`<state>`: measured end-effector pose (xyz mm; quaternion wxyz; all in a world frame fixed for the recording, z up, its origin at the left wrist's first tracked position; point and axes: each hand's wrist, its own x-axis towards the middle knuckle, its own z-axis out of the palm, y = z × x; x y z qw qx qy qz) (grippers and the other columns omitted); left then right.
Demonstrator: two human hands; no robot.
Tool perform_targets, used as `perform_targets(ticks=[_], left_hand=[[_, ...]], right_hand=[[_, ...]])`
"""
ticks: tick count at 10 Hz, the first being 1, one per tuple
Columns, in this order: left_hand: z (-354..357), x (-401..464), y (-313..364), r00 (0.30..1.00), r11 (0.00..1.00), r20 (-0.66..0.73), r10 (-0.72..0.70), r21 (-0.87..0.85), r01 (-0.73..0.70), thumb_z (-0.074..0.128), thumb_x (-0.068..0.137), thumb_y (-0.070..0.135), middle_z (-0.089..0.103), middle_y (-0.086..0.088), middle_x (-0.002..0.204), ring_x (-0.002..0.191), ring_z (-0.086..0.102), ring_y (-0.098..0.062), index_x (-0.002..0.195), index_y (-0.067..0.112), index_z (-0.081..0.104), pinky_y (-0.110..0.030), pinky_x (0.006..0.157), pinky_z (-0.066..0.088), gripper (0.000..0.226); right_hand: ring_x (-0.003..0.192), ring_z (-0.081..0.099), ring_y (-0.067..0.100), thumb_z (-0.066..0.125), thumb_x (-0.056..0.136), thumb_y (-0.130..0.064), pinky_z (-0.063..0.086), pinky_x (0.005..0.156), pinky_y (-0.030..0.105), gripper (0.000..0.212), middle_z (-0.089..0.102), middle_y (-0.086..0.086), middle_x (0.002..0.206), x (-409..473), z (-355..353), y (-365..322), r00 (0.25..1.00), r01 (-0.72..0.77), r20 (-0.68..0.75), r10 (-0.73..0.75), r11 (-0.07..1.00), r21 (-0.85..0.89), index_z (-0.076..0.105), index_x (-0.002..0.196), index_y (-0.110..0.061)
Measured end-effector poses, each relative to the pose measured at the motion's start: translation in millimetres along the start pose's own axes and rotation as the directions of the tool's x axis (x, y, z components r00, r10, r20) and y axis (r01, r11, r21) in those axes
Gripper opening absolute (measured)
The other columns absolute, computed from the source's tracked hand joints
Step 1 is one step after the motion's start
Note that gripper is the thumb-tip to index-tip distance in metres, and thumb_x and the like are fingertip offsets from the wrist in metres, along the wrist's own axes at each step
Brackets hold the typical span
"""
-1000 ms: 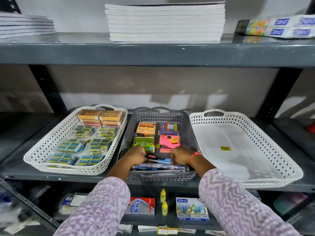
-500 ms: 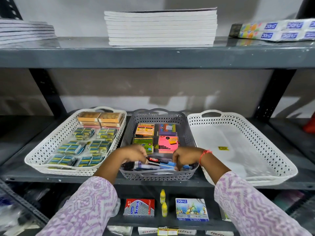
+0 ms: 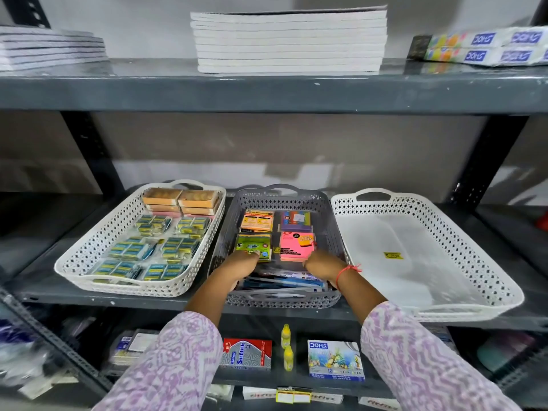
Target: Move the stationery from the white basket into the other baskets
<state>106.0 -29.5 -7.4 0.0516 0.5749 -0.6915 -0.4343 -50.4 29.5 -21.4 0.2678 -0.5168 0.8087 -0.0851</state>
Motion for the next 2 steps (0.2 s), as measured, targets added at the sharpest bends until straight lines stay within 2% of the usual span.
perform_targets(ticks=[1, 2], left_hand=[[-1.1, -2.8, -0.7, 1.000, 0.999, -0.003, -0.020, 0.035, 0.020, 0.031, 0.099, 0.031, 0.036, -0.018, 0.146, 0.127, 0.043, -0.032, 0.133, -0.002, 0.037, -0.036, 0.104, 0.034, 0.049], [-0.2, -2.1, -1.3, 0.998, 0.997, -0.027, -0.064, 0.030, 0.064, 0.030, 0.098, 0.033, 0.032, -0.019, 0.149, 0.133, 0.037, -0.033, 0.137, -0.004, 0.032, -0.037, 0.107, 0.033, 0.053]], right_hand=[[0.052, 0.029, 0.011, 0.032, 0.095, -0.001, 0.024, 0.046, 0.018, 0.039, 0.040, 0.008, 0.061, -1.3, 1.6, 4.3, 1.000, -0.016, -0.014, 0.016, 0.999, -0.044, 0.043, 0.057, -0.008], [0.052, 0.031, 0.012, 0.033, 0.094, 0.000, 0.024, 0.047, 0.017, 0.030, 0.049, 0.018, 0.073, -6.4, 2.2, 2.0, 1.000, 0.003, -0.011, -0.004, 0.998, -0.063, 0.061, 0.101, 0.007]])
